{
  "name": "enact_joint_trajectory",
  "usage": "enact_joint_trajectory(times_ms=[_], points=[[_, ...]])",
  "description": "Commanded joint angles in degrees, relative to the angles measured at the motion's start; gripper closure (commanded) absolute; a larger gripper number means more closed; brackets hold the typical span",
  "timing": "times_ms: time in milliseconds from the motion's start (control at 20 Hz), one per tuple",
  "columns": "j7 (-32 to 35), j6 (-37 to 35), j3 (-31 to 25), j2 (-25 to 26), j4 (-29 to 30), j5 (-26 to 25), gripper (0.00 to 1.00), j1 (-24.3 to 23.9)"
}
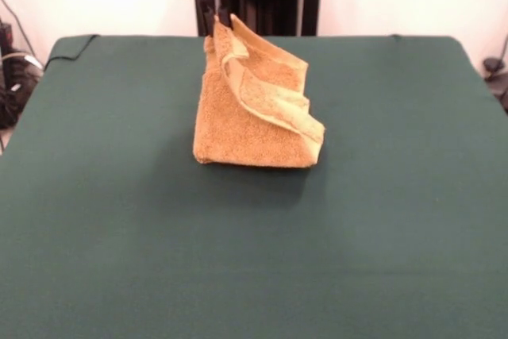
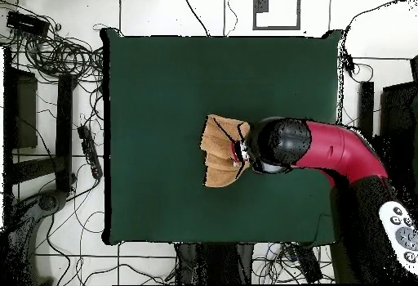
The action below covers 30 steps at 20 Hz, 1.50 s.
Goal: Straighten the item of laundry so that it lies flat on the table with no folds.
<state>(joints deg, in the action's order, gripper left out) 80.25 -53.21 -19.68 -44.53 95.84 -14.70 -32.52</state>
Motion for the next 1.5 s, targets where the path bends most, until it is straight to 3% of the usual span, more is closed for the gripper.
enact_joint_trajectory(times_ms=[50,750,1500], points=[[-12.48,-8.72,-8.4,2.69,-1.87,-1.43,1.0,0.56],[-11.22,-19.49,-9.89,-1.23,-8.17,-3.76,1.0,3.55],[-8.5,-25.98,-9.8,-4.74,-9.53,-2.31,1.0,5.6]])
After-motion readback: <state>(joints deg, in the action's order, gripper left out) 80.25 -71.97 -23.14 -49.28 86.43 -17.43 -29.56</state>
